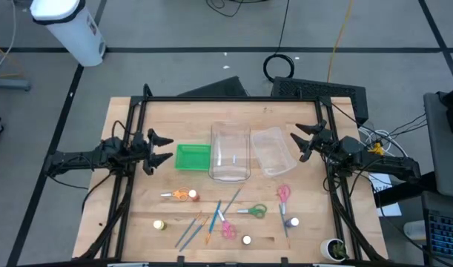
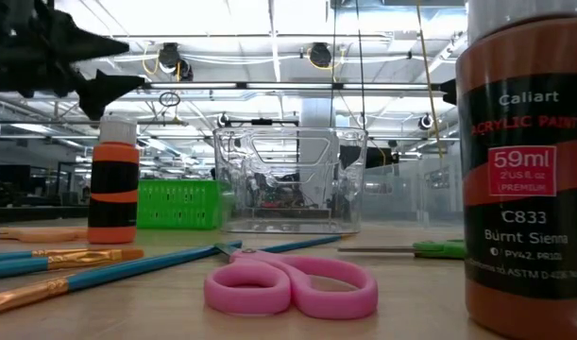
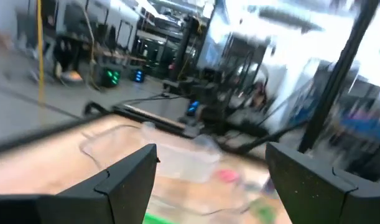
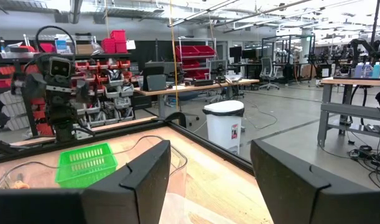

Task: Pick & Place Paint Supplies
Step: Put the yellow scissors into the green bin

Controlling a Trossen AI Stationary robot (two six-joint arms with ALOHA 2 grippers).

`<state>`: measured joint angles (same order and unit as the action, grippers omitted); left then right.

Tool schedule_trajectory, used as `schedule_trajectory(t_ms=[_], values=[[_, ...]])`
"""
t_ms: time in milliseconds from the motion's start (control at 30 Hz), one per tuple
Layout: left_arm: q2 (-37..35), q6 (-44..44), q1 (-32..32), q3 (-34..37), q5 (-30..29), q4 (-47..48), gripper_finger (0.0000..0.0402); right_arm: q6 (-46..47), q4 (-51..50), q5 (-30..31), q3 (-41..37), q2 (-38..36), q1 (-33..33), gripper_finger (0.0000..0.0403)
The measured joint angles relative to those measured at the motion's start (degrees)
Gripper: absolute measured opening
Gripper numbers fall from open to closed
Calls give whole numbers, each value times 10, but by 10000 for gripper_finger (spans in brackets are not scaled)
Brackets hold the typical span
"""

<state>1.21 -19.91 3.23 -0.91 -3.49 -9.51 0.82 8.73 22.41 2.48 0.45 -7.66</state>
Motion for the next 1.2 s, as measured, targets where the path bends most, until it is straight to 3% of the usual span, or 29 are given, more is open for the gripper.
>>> schedule_trajectory(t_ms=[367,567,633,700,800,1033,1200], values=[[0,-131,0,0,2,1,308,0,0,0,0,0,0,213],[17,-197,-11,-33,148,-20,308,0,0,0,0,0,0,217],[41,-185,-26,-72,194,22,308,0,0,0,0,0,0,216],[78,-141,-50,-116,204,99,308,0,0,0,0,0,0,214],[150,-85,-98,-167,181,186,308,0,0,0,0,0,0,213],[324,21,-211,-197,74,156,308,0,0,0,0,0,0,216],[429,-18,-250,-197,7,171,308,0,0,0,0,0,0,213]])
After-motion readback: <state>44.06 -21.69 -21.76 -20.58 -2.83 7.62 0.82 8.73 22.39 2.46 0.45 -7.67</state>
